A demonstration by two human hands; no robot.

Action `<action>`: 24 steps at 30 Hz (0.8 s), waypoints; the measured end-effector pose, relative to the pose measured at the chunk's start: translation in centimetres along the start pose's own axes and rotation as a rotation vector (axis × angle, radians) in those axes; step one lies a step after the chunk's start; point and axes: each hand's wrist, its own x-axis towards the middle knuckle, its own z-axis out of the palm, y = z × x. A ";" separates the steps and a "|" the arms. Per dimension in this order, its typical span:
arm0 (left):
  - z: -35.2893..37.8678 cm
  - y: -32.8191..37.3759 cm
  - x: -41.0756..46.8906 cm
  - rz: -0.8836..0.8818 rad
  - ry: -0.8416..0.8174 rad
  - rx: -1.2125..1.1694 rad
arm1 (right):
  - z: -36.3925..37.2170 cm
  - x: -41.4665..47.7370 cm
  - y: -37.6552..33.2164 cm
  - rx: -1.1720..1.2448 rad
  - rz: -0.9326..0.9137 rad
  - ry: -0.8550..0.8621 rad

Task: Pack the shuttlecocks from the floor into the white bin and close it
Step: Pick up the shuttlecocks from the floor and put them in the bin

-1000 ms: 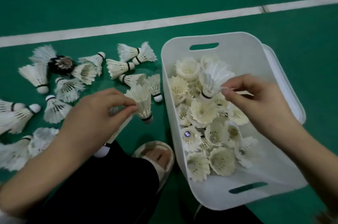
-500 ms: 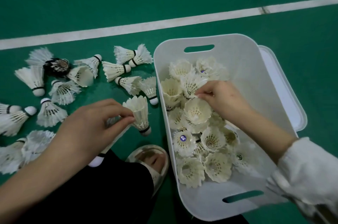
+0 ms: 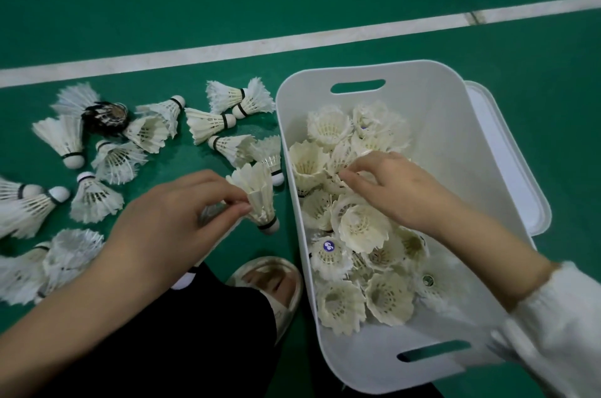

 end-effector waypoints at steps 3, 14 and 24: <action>-0.4 0.3 0.3 0.025 0.007 0.023 | -1.5 -2.0 -1.7 0.113 -0.143 0.314; -1.5 2.7 0.6 0.047 0.049 -0.108 | -0.6 -2.7 -7.2 0.390 -0.359 0.231; -0.1 -0.1 -0.4 0.015 0.107 -0.038 | -1.9 -1.6 0.0 0.240 0.091 0.312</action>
